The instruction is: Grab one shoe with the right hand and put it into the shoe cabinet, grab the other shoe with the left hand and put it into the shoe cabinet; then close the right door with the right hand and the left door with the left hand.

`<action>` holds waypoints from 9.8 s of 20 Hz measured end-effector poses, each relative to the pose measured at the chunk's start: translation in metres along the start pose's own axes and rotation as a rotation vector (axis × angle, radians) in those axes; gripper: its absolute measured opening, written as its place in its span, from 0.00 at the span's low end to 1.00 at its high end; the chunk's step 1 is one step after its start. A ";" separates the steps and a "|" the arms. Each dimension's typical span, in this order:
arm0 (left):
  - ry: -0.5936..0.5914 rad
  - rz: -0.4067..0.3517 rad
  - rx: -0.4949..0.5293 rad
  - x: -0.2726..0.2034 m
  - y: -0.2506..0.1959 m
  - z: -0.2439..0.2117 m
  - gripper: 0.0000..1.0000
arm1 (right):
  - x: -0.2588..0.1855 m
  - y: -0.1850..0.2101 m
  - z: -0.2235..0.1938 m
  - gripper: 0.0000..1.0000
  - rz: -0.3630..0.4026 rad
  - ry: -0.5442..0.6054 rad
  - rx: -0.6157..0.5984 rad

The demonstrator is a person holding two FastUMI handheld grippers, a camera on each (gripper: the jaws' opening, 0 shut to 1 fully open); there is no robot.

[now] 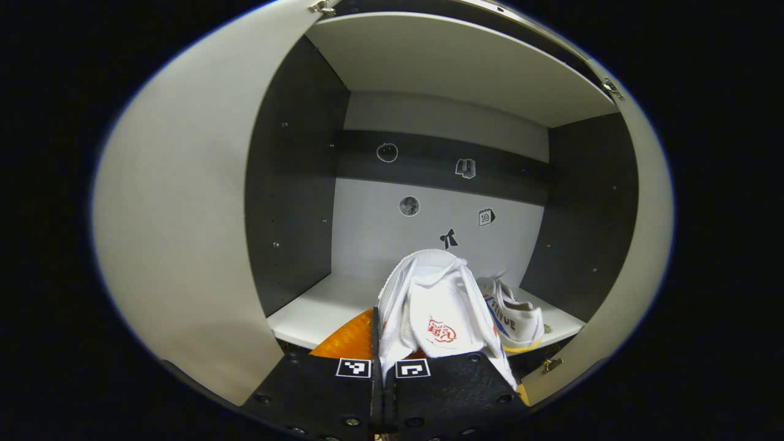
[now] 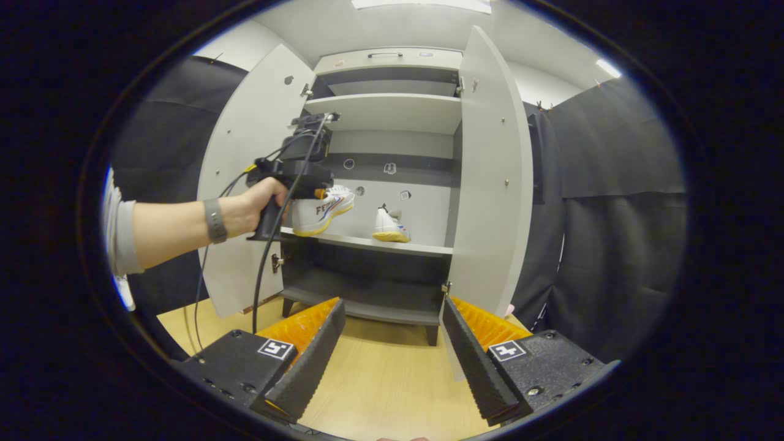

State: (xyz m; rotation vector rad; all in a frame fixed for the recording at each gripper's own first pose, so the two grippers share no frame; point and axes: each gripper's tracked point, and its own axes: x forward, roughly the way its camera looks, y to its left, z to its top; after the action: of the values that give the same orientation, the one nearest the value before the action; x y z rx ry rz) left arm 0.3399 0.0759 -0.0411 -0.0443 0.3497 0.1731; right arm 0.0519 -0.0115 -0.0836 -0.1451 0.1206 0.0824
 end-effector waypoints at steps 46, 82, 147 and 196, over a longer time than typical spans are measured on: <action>-0.256 -0.171 0.018 -0.332 0.006 -0.129 0.52 | -0.048 -0.001 0.009 1.00 0.007 -0.040 0.068; -0.216 -0.178 0.151 -0.366 -0.002 -0.160 0.93 | 0.057 -0.217 0.180 0.95 -0.261 -0.206 0.089; -0.341 0.134 -0.006 -0.241 0.208 0.030 0.91 | -0.031 -0.057 0.003 0.97 -0.052 0.008 0.078; -0.240 -0.140 0.000 -0.347 0.016 -0.145 0.93 | -0.050 -0.030 0.015 0.97 -0.003 -0.019 0.114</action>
State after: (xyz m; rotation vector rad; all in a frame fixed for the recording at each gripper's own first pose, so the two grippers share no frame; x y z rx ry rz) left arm -0.0323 0.0250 -0.0581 -0.0472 0.1062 0.0389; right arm 0.0066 -0.0423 -0.0587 -0.0309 0.1059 0.0738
